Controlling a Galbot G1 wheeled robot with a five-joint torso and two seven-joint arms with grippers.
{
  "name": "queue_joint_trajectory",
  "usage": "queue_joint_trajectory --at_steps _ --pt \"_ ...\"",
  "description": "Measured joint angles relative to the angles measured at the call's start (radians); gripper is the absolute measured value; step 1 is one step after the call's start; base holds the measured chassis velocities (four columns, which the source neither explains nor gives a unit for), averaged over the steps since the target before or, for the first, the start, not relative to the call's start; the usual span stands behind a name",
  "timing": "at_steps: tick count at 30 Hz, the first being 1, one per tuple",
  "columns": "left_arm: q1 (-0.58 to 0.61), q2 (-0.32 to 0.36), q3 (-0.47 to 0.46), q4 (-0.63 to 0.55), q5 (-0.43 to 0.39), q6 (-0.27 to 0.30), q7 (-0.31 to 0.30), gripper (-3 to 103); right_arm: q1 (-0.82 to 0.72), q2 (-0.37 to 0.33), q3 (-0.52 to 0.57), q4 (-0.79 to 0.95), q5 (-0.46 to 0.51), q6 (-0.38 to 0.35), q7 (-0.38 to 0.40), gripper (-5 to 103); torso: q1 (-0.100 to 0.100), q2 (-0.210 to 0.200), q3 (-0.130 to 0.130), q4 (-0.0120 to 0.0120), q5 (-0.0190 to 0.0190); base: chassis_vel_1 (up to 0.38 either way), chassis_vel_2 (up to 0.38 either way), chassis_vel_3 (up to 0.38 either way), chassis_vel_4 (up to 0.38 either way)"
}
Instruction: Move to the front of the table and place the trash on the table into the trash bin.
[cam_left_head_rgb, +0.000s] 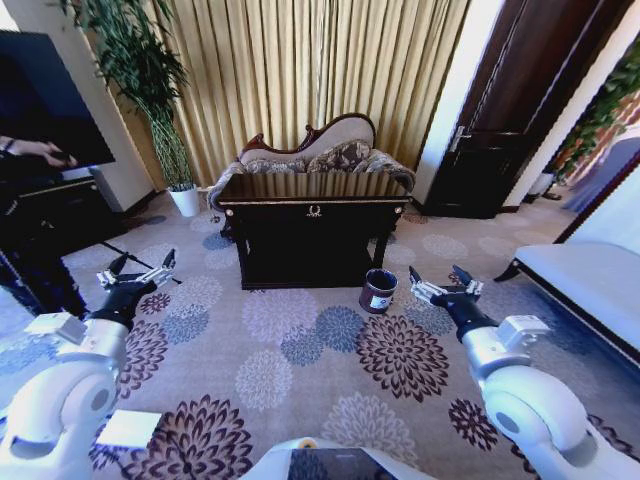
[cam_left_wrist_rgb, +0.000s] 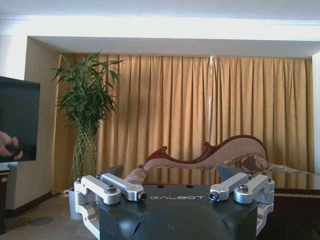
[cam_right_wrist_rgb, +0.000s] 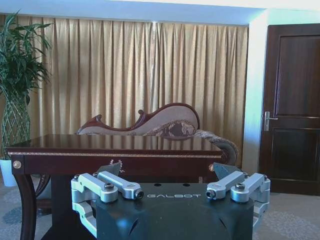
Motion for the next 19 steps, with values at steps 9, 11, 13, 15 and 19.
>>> queue_joint_trajectory --at_steps 9,11,13,15,19 --pt "0.000 0.000 0.000 0.000 0.000 0.000 0.000 100 0.000 0.000 0.000 0.000 0.000 0.001 0.000 100 0.000 0.000 0.000 0.0000 0.0000 0.000 0.000 0.000 0.000" --pt "0.000 0.000 0.000 0.000 0.000 0.000 0.000 100 0.000 0.000 0.000 0.000 0.000 0.001 0.000 100 0.000 0.000 0.000 0.0000 0.0000 0.000 0.000 0.000 0.000" --pt "0.000 0.000 0.000 0.000 0.000 0.000 0.000 100 0.000 0.000 0.000 0.000 0.000 0.001 0.000 100 0.000 0.000 0.000 0.0000 0.0000 0.000 0.000 0.000 0.000" --pt "0.000 0.000 0.000 0.000 0.000 0.000 0.000 100 0.000 0.000 0.000 0.000 0.000 0.001 0.000 100 0.000 0.000 0.000 0.0000 0.0000 0.000 0.000 0.000 0.000" --pt "0.000 0.000 0.000 0.000 0.000 0.000 0.000 100 0.000 0.000 0.000 0.000 0.000 0.001 0.000 100 0.000 0.000 0.000 0.0000 0.0000 0.000 0.000 0.000 0.000"
